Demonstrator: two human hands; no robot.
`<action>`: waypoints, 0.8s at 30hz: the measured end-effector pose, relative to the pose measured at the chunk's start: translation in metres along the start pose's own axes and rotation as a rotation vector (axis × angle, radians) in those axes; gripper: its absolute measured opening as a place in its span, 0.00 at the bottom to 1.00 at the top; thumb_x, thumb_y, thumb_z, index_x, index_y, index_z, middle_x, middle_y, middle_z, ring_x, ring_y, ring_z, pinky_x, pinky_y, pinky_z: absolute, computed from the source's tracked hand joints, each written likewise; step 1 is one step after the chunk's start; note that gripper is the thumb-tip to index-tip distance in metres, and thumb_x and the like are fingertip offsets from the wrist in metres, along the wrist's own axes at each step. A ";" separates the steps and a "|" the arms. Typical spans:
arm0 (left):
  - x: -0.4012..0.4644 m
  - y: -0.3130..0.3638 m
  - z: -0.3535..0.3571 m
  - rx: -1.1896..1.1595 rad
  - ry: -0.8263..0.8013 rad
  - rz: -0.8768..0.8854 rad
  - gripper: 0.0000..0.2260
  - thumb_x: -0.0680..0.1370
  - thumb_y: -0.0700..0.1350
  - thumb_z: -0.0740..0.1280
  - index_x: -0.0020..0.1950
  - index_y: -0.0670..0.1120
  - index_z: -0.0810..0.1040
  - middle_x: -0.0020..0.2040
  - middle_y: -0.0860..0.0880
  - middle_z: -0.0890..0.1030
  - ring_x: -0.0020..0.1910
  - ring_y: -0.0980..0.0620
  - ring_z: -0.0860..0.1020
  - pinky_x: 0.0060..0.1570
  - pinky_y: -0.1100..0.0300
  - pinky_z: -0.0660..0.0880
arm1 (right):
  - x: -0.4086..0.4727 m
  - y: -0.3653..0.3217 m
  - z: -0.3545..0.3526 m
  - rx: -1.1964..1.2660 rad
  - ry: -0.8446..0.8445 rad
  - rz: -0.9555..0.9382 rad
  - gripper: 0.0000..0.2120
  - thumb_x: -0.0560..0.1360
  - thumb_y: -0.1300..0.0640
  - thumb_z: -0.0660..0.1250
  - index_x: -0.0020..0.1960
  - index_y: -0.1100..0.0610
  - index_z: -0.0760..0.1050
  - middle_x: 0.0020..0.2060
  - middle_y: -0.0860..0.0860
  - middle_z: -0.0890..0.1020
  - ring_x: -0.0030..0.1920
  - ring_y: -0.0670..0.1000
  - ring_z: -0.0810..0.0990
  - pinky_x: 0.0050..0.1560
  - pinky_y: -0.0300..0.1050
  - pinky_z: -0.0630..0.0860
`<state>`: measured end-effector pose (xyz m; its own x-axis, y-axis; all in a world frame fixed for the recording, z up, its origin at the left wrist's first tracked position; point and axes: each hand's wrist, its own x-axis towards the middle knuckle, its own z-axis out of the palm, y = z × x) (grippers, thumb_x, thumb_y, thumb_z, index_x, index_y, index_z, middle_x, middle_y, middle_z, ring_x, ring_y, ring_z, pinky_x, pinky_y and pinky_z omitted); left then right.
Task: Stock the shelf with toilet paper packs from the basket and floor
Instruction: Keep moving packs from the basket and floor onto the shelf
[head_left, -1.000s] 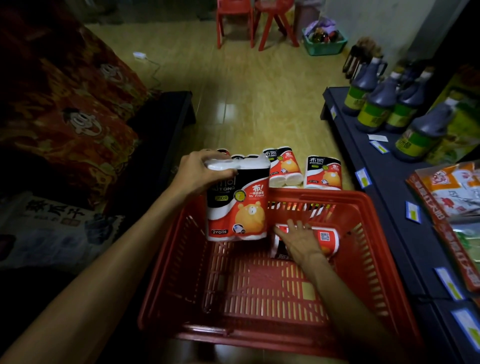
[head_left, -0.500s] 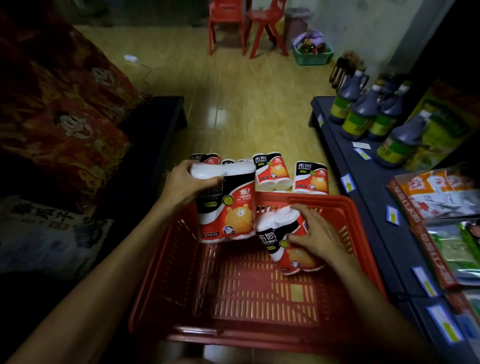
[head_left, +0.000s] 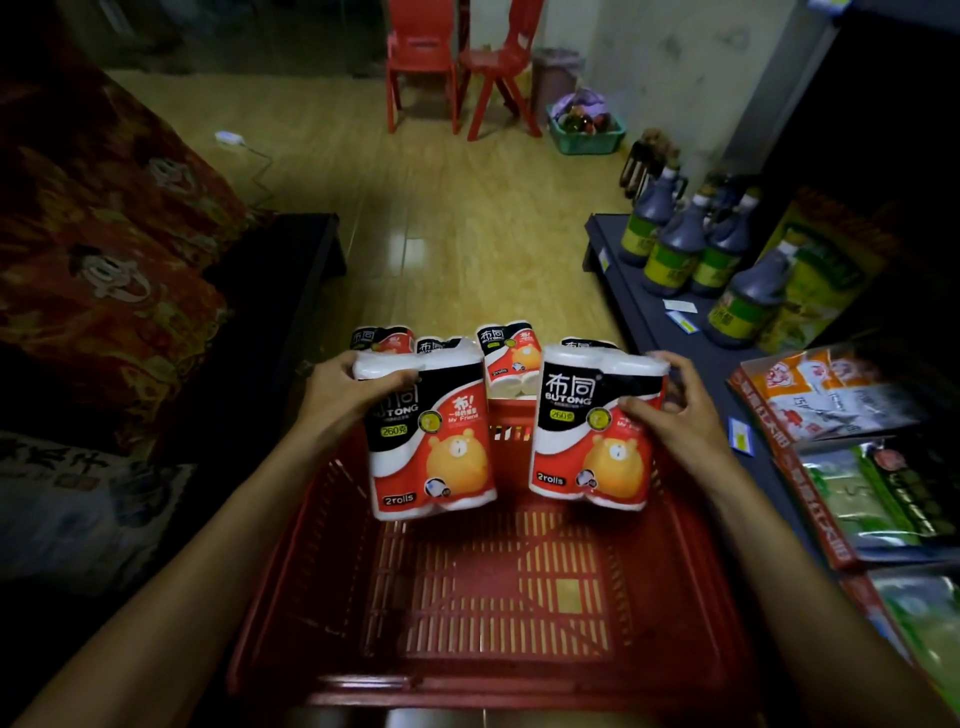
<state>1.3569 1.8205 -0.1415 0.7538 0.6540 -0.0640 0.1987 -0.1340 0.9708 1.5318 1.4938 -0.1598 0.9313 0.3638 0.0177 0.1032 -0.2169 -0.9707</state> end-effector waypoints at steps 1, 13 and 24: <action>0.001 0.002 0.001 -0.019 -0.003 -0.007 0.22 0.65 0.49 0.80 0.55 0.43 0.81 0.48 0.47 0.85 0.45 0.51 0.85 0.45 0.54 0.81 | 0.001 -0.005 -0.002 0.015 0.013 0.005 0.28 0.69 0.63 0.76 0.63 0.44 0.70 0.55 0.49 0.82 0.46 0.42 0.84 0.43 0.38 0.79; 0.019 0.149 -0.005 -0.108 -0.100 -0.093 0.26 0.59 0.55 0.83 0.51 0.46 0.82 0.47 0.44 0.85 0.47 0.42 0.84 0.50 0.40 0.80 | 0.009 -0.150 -0.051 0.135 0.107 0.065 0.28 0.69 0.68 0.74 0.62 0.47 0.70 0.55 0.52 0.81 0.45 0.42 0.83 0.42 0.35 0.79; 0.002 0.463 -0.032 -0.132 -0.281 0.011 0.27 0.59 0.52 0.81 0.52 0.42 0.81 0.45 0.45 0.86 0.46 0.44 0.85 0.48 0.50 0.80 | -0.024 -0.439 -0.144 0.088 0.223 0.081 0.28 0.69 0.65 0.75 0.61 0.43 0.70 0.55 0.51 0.81 0.48 0.51 0.83 0.41 0.38 0.79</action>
<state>1.4308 1.7837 0.3155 0.9028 0.4192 -0.0963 0.1197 -0.0299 0.9924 1.5147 1.4499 0.3006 0.9904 0.1370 -0.0181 0.0032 -0.1539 -0.9881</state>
